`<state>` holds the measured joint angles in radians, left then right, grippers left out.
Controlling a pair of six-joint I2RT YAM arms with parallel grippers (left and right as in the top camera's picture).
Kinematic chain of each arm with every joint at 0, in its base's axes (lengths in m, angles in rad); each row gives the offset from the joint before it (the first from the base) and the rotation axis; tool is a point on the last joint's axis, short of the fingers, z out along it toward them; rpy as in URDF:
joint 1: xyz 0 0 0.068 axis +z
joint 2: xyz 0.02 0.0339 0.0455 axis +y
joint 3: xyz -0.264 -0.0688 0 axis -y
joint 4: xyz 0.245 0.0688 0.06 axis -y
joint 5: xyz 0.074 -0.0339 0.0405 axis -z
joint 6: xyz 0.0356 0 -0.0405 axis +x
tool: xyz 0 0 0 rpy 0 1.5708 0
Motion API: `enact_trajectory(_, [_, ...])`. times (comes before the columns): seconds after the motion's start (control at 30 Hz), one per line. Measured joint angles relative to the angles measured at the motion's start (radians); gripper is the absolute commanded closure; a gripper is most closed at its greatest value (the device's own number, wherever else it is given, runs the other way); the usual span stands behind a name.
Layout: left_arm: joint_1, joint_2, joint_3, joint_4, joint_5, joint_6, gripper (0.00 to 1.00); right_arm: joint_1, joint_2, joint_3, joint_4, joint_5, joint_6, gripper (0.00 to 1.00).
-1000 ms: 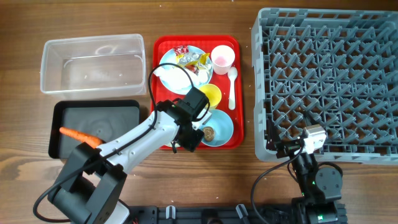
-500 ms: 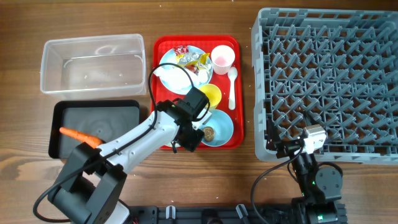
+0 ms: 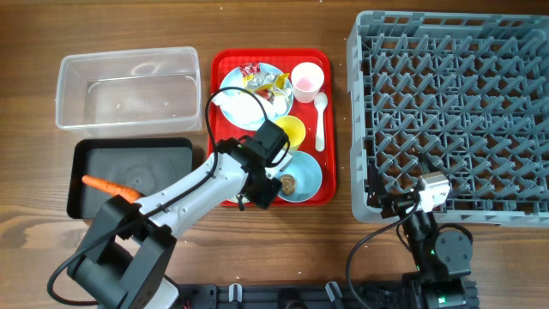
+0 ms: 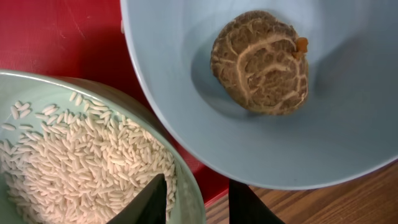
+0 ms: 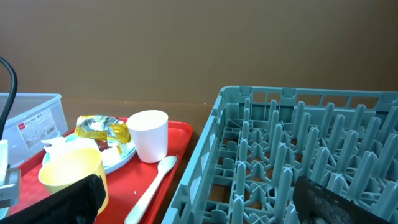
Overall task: Sort waste into correct bins and load items into the dishwasher rack
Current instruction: 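Grip the green bowl rim with the left gripper and lift it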
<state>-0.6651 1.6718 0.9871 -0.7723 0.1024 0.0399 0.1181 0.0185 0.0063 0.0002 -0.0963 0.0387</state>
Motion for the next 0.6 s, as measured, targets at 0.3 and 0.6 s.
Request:
enact_trajectory(0.3, [0.0,0.0,0.0,0.008,-0.004,0.0,0.69,0.0,0.0,0.0,0.0,0.0,0.0,0.0])
enact_trajectory(0.6, [0.0,0.02,-0.008,0.015,-0.008,0.0,0.79,0.0,0.0,0.0,0.0,0.0,0.0,0.0])
